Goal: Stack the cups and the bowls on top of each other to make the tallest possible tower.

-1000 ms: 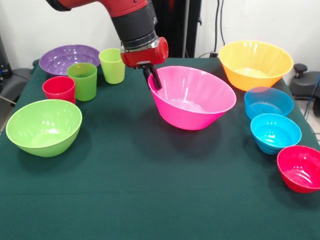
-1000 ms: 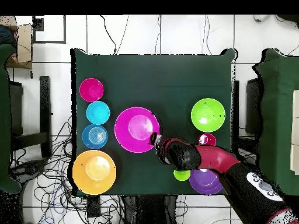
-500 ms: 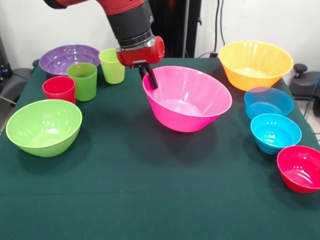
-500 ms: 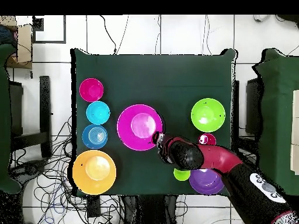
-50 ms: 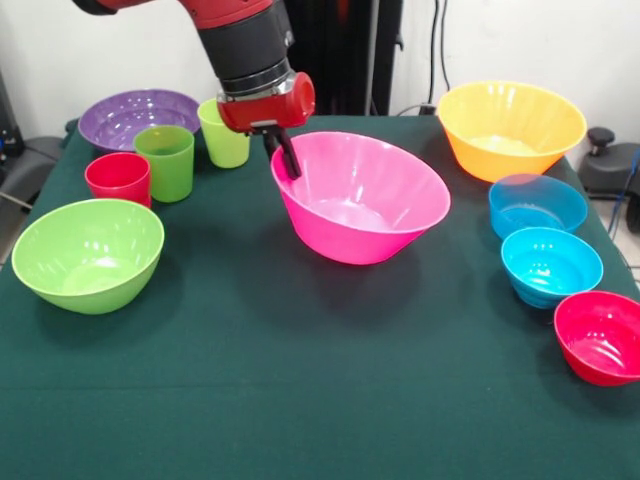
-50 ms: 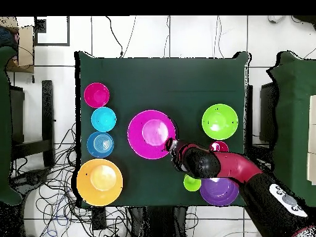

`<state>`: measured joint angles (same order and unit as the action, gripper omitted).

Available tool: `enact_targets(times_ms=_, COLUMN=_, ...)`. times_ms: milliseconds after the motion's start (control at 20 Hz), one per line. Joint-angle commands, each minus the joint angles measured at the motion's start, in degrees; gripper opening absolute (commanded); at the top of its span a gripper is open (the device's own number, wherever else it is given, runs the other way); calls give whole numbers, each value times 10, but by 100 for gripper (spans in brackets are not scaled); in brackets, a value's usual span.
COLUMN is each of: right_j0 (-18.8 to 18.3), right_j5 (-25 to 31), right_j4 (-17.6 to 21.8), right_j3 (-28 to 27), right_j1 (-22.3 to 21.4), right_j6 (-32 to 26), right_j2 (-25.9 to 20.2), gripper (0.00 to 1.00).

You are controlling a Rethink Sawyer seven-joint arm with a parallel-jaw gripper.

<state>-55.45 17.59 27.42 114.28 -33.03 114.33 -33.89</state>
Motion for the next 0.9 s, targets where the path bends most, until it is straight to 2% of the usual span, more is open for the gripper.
enact_targets(times_ms=50, right_j0=3, right_j5=56, right_j4=52, right_j3=-54, right_j1=-5, right_j6=-101, right_j2=-36, gripper=0)
enact_targets(times_ms=400, right_j0=-5, right_j5=66, right_j4=53, right_j3=-58, right_j1=4, right_j6=-99, right_j2=-46, gripper=0)
enact_targets(times_ms=450, right_j0=-6, right_j5=67, right_j4=53, right_j3=-58, right_j1=4, right_j6=-98, right_j2=-47, gripper=100)
enact_targets(times_ms=900, right_j0=-8, right_j5=68, right_j4=55, right_j3=-58, right_j1=7, right_j6=-93, right_j2=-51, gripper=100)
